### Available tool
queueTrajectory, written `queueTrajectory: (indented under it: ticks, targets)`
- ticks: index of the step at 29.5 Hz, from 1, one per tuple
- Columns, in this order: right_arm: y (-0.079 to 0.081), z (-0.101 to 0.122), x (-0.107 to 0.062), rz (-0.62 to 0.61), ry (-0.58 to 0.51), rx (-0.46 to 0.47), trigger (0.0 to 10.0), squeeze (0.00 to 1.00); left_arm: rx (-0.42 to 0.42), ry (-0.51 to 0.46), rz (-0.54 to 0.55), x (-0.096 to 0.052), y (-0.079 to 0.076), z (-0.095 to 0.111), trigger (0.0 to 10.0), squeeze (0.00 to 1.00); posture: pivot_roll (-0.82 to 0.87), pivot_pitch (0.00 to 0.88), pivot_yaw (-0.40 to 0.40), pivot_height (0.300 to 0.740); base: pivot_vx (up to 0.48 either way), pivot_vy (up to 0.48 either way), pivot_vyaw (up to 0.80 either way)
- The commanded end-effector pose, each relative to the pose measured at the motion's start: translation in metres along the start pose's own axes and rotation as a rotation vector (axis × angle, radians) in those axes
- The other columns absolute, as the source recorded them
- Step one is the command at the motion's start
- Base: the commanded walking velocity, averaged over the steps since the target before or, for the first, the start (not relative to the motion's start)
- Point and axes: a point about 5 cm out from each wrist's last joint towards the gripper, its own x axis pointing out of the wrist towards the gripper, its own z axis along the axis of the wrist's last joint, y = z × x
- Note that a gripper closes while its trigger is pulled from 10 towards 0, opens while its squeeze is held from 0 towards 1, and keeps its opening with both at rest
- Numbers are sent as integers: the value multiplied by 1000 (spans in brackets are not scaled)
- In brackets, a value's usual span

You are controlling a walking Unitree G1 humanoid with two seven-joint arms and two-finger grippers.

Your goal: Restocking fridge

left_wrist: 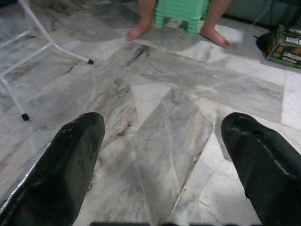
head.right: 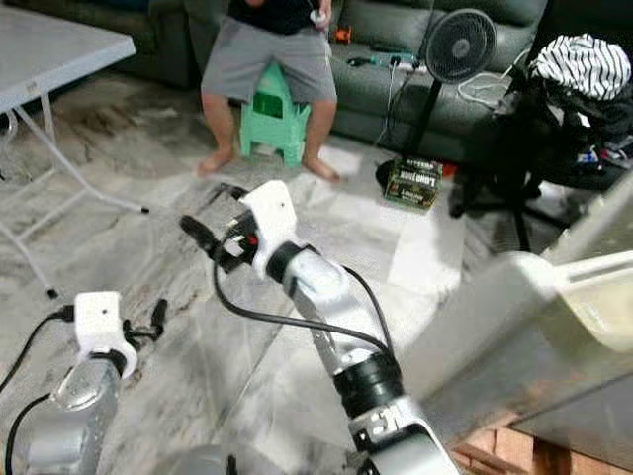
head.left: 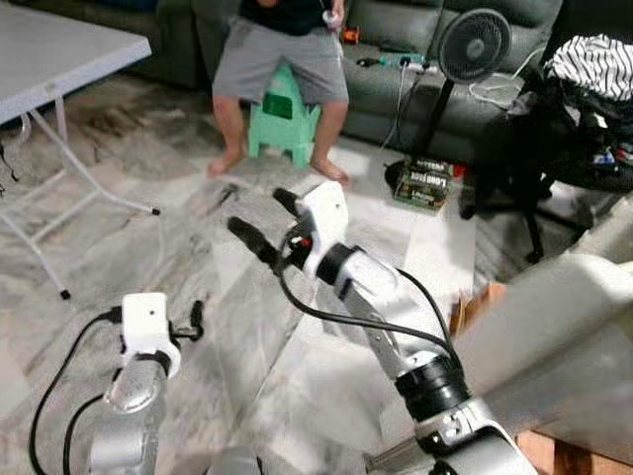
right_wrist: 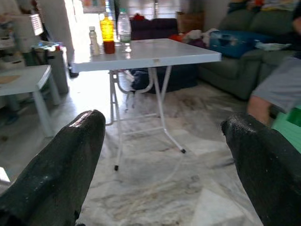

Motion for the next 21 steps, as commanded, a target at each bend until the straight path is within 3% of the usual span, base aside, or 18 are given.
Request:
queueTrajectory:
  ticks: [1, 6, 8, 11, 15, 19, 21]
  targets:
    - [-5, -1, -2, -28, -2, -2, 10000, 0, 3, 2, -11, 1, -3, 1, 10000, 0, 132, 0, -36, 740, 0, 0, 0]
    - [-18, -2, -8, -135, 2, -52, 10000, 0, 10, 3, -3, 1, -2, 0, 10000, 0, 133, 0, -36, 740, 0, 0, 0]
    - [-31, -5, -17, -230, 15, -63, 10000, 0, 10, 1, 0, 1, -2, 0, 10000, 0, 134, 0, -38, 740, 0, 0, 0]
    - [-53, -19, -46, -353, 72, -81, 10000, 0, 12, 4, 2, 0, -2, -1, 10000, 0, 130, 0, -39, 740, 0, 0, 0]
    - [-62, -25, -63, -423, 99, -83, 10000, 0, 14, 6, 1, 0, -1, -1, 10000, 0, 125, 0, -37, 740, 0, 0, 0]
    - [-79, -32, -94, -572, 143, -135, 10000, 0, 15, 11, 3, 0, -1, -2, 10000, 0, 121, 0, -35, 740, 0, 0, 0]
    - [-84, -34, -104, -611, 153, -110, 10000, 0, 16, 12, 3, 0, 0, -2, 10000, 0, 119, 0, -35, 740, 0, 0, 0]
